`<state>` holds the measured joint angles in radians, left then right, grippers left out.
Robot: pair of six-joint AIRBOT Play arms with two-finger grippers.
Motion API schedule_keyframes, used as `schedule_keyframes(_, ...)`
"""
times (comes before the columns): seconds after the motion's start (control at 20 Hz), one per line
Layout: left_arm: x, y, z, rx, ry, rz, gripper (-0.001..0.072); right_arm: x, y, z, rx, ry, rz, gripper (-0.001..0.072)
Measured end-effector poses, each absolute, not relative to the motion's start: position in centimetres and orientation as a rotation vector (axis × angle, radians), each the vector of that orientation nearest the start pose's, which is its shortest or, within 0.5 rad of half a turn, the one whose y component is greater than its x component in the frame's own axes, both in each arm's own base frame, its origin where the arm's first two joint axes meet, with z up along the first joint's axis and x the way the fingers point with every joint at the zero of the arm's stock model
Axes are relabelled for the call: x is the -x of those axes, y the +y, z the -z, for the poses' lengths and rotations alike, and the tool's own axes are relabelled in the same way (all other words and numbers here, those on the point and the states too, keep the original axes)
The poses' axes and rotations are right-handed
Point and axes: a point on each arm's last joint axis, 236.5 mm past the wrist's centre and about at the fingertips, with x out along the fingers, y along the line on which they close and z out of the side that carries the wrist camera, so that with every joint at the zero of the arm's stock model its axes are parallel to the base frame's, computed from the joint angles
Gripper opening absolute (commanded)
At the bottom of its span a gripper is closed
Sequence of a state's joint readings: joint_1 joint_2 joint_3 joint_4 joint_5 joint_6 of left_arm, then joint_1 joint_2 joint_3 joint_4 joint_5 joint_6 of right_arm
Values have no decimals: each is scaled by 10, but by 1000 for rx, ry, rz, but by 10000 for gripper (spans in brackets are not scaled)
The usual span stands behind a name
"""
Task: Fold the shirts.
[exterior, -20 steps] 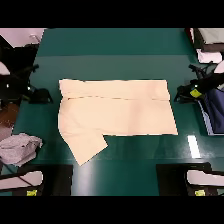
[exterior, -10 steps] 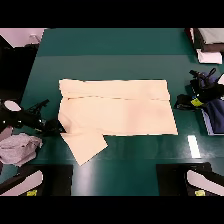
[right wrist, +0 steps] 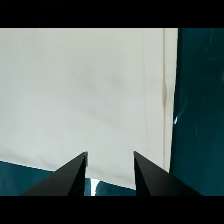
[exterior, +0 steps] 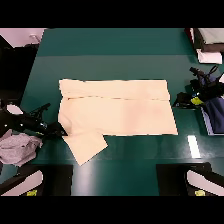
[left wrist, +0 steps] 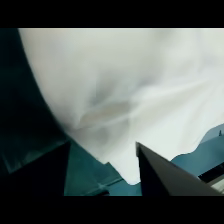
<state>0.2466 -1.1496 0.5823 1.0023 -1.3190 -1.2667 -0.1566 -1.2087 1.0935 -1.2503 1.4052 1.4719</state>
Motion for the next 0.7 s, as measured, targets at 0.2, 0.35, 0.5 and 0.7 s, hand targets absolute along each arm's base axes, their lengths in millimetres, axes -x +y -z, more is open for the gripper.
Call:
schedule_keyframes(0.2, -201, -81, 84, 643, 1673, 334, 348, -316, 25, -13, -319, 1467, -162, 346)
schedule_keyframes(0.35, -207, -79, 88, 634, 1641, 323, 50, -315, 25, -13, -319, 1469, -162, 346)
schedule_keyframes(0.5, -214, -87, 83, 664, 1610, 362, 25, -311, 25, -12, -324, 1485, -164, 346)
schedule_keyframes(0.7, -225, -91, 64, 647, 1563, 420, 25, -281, 10, 3, -377, 1548, -126, 346)
